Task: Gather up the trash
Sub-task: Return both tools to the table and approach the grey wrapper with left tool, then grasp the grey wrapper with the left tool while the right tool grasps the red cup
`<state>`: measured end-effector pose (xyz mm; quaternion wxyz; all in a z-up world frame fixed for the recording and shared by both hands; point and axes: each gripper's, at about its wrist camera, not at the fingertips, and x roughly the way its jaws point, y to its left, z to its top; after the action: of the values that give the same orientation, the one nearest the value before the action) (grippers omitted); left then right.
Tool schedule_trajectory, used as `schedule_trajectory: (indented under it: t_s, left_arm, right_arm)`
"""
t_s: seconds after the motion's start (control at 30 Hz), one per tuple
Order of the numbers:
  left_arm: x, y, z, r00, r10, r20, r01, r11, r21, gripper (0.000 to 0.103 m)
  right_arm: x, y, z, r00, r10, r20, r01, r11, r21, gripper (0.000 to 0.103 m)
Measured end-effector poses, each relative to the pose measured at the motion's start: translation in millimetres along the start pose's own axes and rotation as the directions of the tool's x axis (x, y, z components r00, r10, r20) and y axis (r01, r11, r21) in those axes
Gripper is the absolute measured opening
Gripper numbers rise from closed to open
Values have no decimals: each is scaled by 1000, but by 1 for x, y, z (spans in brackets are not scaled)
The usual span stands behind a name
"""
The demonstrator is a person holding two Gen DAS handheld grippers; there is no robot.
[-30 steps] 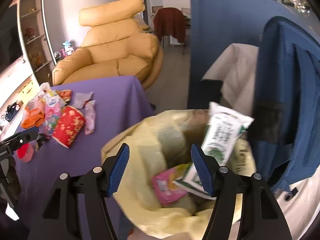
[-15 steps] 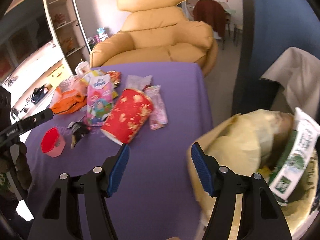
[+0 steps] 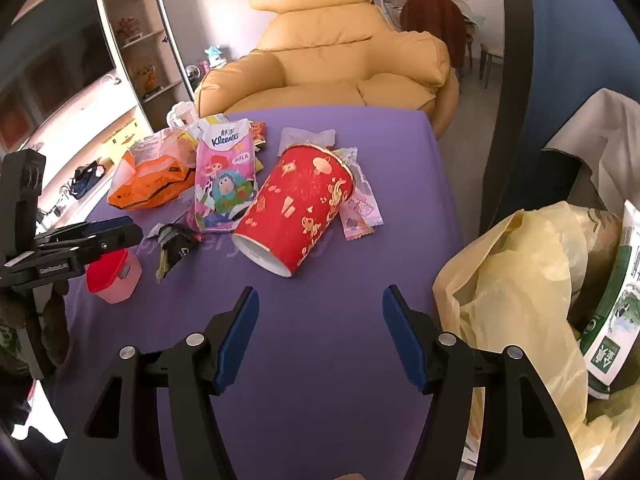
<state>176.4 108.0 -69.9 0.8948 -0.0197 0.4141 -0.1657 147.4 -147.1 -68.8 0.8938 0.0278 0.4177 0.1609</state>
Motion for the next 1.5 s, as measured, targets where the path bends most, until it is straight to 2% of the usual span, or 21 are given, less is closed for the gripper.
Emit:
schedule_trajectory:
  t_s: [0.1, 0.17, 0.3, 0.43, 0.53, 0.6, 0.67, 0.77, 1.07, 1.3, 1.5]
  left_arm:
    - [6, 0, -1, 999, 53, 1, -53, 998, 34, 55]
    - [10, 2, 1, 998, 57, -7, -57, 998, 27, 55]
    - [8, -1, 13, 999, -36, -24, 37, 999, 8, 55]
    - [4, -22, 14, 997, -76, -1, 76, 997, 4, 55]
    - [5, -35, 7, 981, -191, 32, 192, 979, -68, 55]
    - [14, -42, 0, 974, -223, 27, 225, 970, -97, 55]
    - [22, -43, -4, 978, -210, 4, 209, 972, -105, 53]
    - [22, -43, -4, 992, -124, 34, 126, 990, -64, 52]
    - [25, -10, 5, 996, 37, 85, -24, 987, -157, 52]
    - [18, 11, 6, 984, 125, 128, -93, 968, -233, 52]
    - [10, 25, 3, 981, 131, 145, -90, 961, -260, 53]
  right_arm:
    - [5, -1, -2, 1000, 13, -9, -13, 1000, 13, 61]
    - [9, -2, -3, 1000, 22, -22, -21, 1000, 18, 61]
    - [11, 2, -4, 1000, 20, -22, -20, 1000, 7, 61]
    - [15, 1, -7, 1000, 27, -14, -26, 999, 24, 61]
    - [18, -2, -9, 1000, 26, -12, -26, 999, 44, 61]
    - [18, -4, -10, 1000, 26, -14, -26, 998, 50, 61]
    - [17, -5, -12, 1000, 22, -10, -21, 999, 50, 61]
    - [17, -7, -13, 1000, 19, -4, -18, 998, 55, 61]
    - [20, -5, -16, 1000, 14, -2, -14, 999, 49, 61]
    - [9, -3, -10, 999, -2, 54, -1, 998, 57, 61]
    - [15, -1, 11, 996, 48, 81, -56, 993, 104, 61]
